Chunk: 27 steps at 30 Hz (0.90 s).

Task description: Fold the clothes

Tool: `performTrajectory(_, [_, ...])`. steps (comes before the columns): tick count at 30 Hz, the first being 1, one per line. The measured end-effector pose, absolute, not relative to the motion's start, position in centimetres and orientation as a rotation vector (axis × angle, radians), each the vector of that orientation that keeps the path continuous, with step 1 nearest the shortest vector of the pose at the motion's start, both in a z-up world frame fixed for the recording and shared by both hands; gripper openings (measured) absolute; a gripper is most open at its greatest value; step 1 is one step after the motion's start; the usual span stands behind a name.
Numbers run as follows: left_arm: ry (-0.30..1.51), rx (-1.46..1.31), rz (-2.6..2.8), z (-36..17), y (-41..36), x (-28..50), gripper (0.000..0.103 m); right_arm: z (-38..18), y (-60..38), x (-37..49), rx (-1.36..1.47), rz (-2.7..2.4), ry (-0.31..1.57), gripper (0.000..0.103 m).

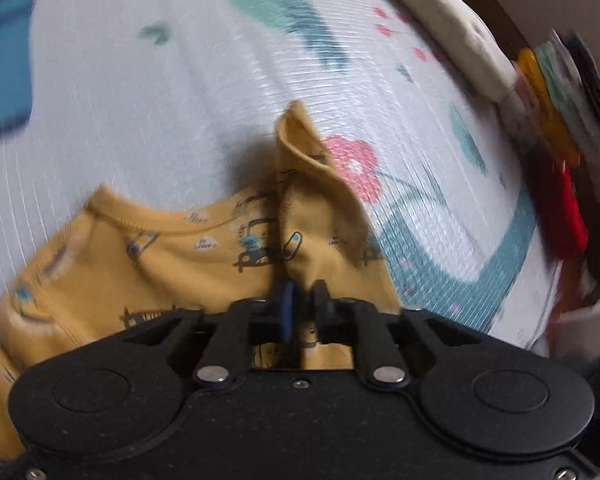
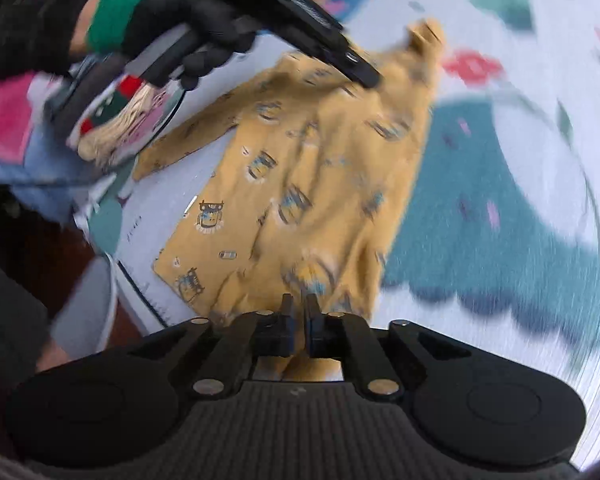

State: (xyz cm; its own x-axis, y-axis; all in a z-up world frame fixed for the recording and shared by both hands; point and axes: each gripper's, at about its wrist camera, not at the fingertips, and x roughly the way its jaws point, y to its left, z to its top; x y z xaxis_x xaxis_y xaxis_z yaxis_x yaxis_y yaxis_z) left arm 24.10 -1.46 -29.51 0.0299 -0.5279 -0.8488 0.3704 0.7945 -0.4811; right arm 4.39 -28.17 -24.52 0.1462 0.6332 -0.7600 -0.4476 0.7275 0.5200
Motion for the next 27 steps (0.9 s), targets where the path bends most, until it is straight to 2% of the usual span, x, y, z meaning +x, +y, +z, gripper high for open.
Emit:
performTrajectory(5, [1.408,-0.255,-0.657,-29.9,-0.2,24.4,0.007,-25.2,-28.5,3.6,0.236,0.747,1.237,0.018])
performTrajectory(11, [1.41,-0.257,-0.675,-29.8,0.2,24.4,0.008,-24.5,-29.1,4.3,0.273,0.67,1.202,0.031])
performTrajectory(15, [1.41,-0.257,-0.678,-29.8,0.2,24.5,0.008,-25.6,-28.9,5.3,0.311,0.656,1.208,0.031])
performTrajectory(17, [1.402,-0.251,-0.68,-29.8,0.3,24.3,0.008,-26.1,-28.4,5.7,0.318,0.672,1.205,0.029])
performTrajectory(19, [1.4,-0.247,-0.684,-29.8,0.3,24.2,0.008,-26.1,-27.6,5.7,0.273,0.705,1.185,0.003])
performTrajectory(23, [1.394,-0.229,-0.692,-29.8,0.1,24.2,0.008,-25.0,-28.6,5.4,0.329,0.752,1.165,0.004])
performTrajectory(27, [1.39,-0.217,-0.695,-29.7,0.0,24.1,0.008,-25.1,-32.1,6.4,0.603,0.757,1.171,0.004])
